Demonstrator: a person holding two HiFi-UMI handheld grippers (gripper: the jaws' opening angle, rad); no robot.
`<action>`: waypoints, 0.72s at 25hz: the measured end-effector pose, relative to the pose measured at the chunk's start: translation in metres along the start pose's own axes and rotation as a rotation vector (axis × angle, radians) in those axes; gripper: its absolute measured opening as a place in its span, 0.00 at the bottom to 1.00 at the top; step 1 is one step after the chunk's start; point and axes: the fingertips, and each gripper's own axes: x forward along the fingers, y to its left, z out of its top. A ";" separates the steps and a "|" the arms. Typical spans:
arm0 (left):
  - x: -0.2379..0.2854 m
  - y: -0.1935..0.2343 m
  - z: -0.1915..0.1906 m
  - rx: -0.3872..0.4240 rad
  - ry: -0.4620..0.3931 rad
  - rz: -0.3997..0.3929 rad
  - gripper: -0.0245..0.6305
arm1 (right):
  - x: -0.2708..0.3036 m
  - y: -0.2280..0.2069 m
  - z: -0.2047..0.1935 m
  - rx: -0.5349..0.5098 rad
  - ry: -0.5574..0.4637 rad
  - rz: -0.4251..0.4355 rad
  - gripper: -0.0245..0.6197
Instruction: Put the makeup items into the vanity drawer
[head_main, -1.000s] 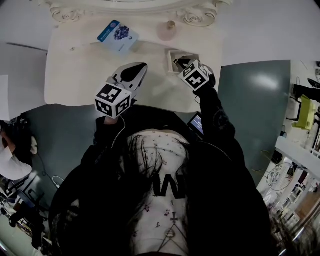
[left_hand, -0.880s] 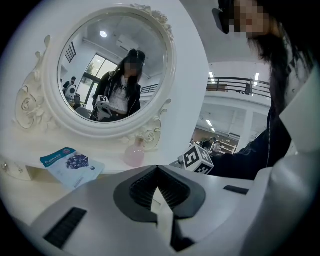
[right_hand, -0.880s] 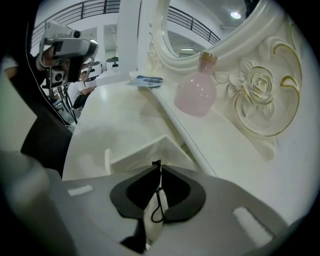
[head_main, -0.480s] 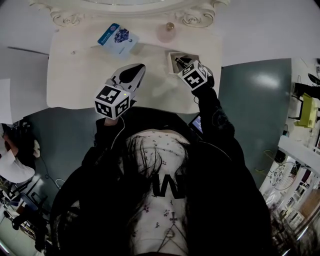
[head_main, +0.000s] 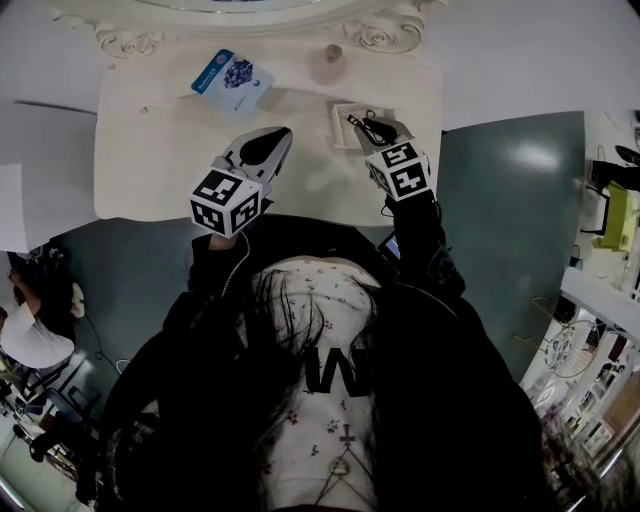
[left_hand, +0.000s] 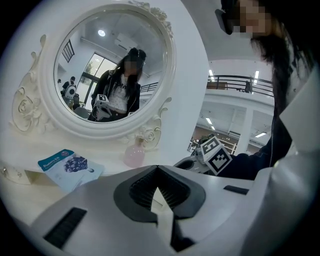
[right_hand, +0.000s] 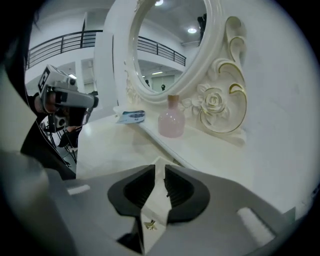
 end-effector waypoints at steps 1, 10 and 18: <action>0.001 -0.001 0.000 0.001 0.003 -0.001 0.04 | -0.008 0.002 0.002 0.009 -0.020 -0.007 0.15; 0.011 -0.018 -0.002 0.022 0.032 -0.021 0.04 | -0.048 0.025 0.007 0.033 -0.126 -0.029 0.15; 0.010 -0.046 -0.016 0.031 0.059 -0.003 0.04 | -0.075 0.038 0.005 0.078 -0.204 -0.013 0.15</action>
